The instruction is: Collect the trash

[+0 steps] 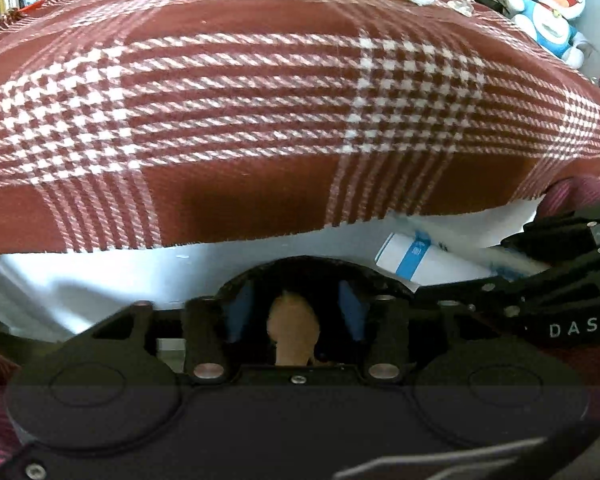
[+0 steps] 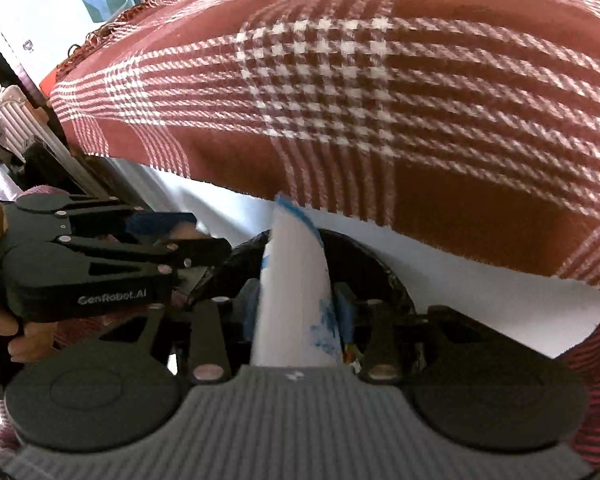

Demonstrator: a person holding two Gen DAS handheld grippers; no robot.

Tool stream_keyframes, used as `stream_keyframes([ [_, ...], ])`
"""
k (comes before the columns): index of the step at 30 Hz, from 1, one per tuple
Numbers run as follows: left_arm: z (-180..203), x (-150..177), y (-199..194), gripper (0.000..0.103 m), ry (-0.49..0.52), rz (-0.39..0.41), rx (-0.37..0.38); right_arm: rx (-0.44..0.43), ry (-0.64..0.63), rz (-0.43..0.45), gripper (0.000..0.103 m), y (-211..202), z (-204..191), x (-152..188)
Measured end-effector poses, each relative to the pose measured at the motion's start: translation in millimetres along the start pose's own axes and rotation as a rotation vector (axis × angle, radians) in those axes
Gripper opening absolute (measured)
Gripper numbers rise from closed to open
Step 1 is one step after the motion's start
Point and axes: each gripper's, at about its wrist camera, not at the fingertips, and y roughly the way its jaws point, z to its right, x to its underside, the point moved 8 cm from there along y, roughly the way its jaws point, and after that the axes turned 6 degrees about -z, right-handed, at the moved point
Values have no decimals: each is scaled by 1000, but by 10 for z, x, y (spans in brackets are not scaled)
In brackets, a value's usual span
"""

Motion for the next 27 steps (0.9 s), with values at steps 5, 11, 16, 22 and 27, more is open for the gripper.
stream_keyframes([
  [5, 0, -53, -59, 64, -2, 9, -13, -5, -5, 8, 66, 2, -12, -42],
  [11, -4, -110, -131, 75, 11, 35, -39, -5, -12, 18, 72, -9, -45, -81],
  [16, -33, -150, -183, 79, 11, 52, -50, -7, -5, 31, 78, -37, -24, -102],
  [22, -38, -193, -249, 79, 2, 73, -58, 3, -13, 53, 79, -99, -8, -133],
  [27, -7, -333, -578, 81, -8, 157, -44, 9, -39, 112, 79, -314, -49, -243],
])
